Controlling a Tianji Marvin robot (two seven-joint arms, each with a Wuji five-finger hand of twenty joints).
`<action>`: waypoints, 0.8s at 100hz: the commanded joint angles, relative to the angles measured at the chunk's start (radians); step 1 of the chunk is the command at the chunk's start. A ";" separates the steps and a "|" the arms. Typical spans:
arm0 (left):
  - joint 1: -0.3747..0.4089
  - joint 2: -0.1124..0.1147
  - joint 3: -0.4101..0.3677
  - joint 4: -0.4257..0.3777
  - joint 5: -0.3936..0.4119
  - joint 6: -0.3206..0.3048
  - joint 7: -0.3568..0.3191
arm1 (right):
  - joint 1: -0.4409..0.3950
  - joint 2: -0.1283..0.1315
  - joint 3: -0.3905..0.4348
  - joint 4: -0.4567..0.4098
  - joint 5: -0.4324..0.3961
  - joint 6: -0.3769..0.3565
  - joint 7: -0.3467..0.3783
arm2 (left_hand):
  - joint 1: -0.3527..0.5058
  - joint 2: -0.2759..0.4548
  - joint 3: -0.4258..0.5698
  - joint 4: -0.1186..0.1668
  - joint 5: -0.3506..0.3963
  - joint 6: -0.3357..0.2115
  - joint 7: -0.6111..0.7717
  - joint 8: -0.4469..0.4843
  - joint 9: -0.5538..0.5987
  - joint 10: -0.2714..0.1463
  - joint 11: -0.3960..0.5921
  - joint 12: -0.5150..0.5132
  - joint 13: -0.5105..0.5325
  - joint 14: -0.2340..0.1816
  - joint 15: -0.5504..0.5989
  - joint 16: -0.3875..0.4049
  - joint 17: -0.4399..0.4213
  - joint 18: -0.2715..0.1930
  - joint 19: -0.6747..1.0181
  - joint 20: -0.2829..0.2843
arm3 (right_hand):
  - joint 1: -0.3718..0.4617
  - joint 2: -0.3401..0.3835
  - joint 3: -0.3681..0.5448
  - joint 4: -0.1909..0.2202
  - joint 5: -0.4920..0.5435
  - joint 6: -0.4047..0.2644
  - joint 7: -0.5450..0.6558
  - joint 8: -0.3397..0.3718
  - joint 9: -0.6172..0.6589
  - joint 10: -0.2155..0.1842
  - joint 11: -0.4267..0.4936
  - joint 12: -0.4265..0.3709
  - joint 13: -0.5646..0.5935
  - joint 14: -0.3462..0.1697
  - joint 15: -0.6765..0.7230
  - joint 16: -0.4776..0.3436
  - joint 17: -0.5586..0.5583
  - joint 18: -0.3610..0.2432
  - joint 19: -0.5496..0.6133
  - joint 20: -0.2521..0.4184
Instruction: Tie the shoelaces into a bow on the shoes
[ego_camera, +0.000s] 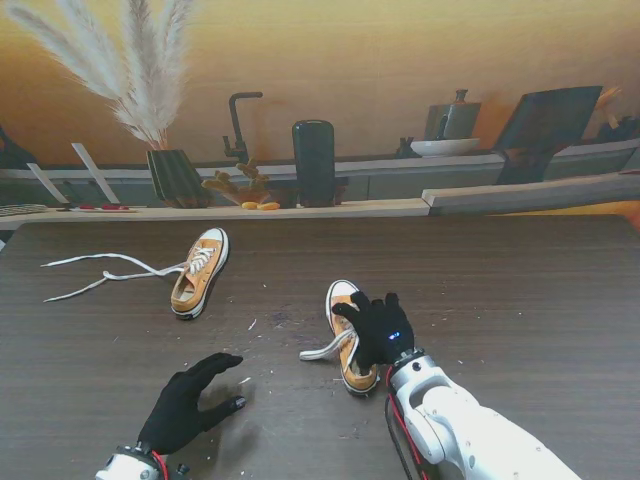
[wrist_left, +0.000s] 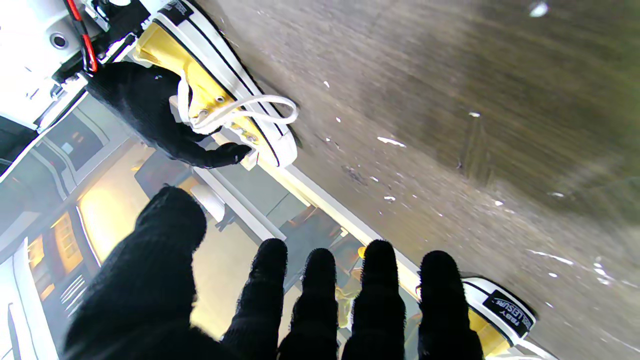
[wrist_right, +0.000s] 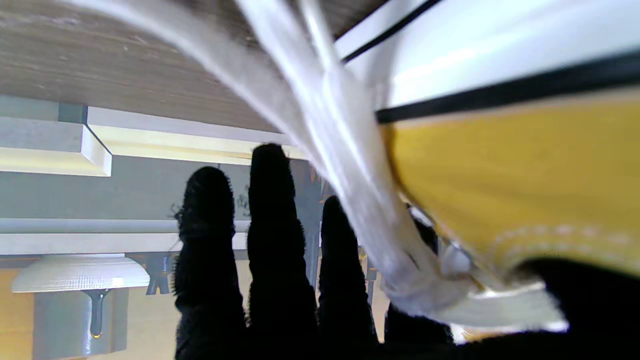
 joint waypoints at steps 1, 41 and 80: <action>0.007 -0.001 0.002 -0.008 0.001 -0.005 -0.013 | 0.016 -0.005 0.003 0.014 0.002 -0.006 0.009 | 0.012 0.027 -0.034 0.001 0.024 -0.041 0.001 0.020 0.010 0.008 -0.003 -0.010 0.017 0.003 0.012 -0.004 0.003 0.017 -0.001 0.009 | 0.076 -0.014 0.080 0.019 0.051 -0.037 0.032 0.037 0.048 -0.020 0.015 0.022 0.084 -0.027 0.062 0.037 0.061 0.013 0.063 0.025; 0.008 -0.003 0.001 -0.008 -0.003 -0.010 -0.009 | 0.025 -0.032 0.009 0.041 0.040 -0.061 -0.115 | 0.010 0.043 -0.038 0.002 0.033 -0.043 0.005 0.023 0.021 0.011 0.001 -0.007 0.026 0.004 0.027 0.001 0.009 0.019 0.012 0.012 | 0.261 -0.019 0.124 -0.120 0.453 -0.262 0.293 0.194 0.554 -0.103 0.216 0.211 0.433 -0.179 0.618 0.199 0.491 -0.053 0.469 0.094; 0.013 -0.004 -0.005 -0.009 0.010 -0.015 0.005 | 0.018 -0.029 0.087 0.024 -0.004 -0.074 -0.231 | 0.010 0.051 -0.043 0.002 0.037 -0.043 0.008 0.025 0.023 0.011 0.001 -0.007 0.027 0.005 0.032 0.001 0.009 0.019 0.019 0.010 | 0.278 -0.122 0.214 -0.109 0.691 -0.239 0.364 0.159 0.708 -0.100 0.240 0.261 0.434 -0.182 0.765 0.242 0.576 -0.027 0.517 0.085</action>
